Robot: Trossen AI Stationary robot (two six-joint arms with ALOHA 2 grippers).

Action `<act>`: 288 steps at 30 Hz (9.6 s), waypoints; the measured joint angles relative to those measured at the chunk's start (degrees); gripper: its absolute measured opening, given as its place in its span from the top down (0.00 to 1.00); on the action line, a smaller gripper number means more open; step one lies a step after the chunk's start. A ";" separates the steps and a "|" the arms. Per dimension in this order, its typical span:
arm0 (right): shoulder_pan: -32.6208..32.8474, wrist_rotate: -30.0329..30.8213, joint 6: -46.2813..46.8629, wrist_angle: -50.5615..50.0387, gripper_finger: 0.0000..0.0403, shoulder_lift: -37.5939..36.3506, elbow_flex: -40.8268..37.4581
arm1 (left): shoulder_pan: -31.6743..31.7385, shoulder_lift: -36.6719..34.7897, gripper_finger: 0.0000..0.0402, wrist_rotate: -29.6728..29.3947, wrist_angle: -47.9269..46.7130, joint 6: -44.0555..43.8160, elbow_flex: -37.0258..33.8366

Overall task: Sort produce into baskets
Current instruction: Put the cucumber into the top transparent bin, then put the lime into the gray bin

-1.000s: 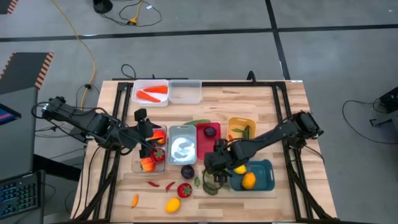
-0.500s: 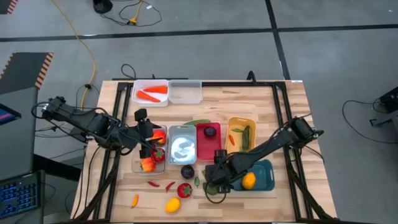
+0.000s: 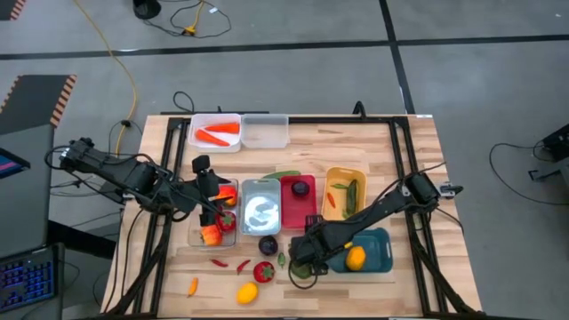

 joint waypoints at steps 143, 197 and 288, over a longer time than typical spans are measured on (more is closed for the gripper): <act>-49.46 -24.27 -43.43 -3.04 0.41 0.02 27.74 | 0.04 -21.27 0.52 -16.06 -0.15 6.23 0.00; -43.56 -22.93 -54.64 -5.53 0.41 15.85 26.43 | 0.04 -21.27 0.52 -15.63 -0.72 5.37 0.00; -33.94 -3.00 -42.79 -16.94 0.39 5.64 48.85 | 0.04 -10.63 0.48 -7.48 9.22 9.01 -0.01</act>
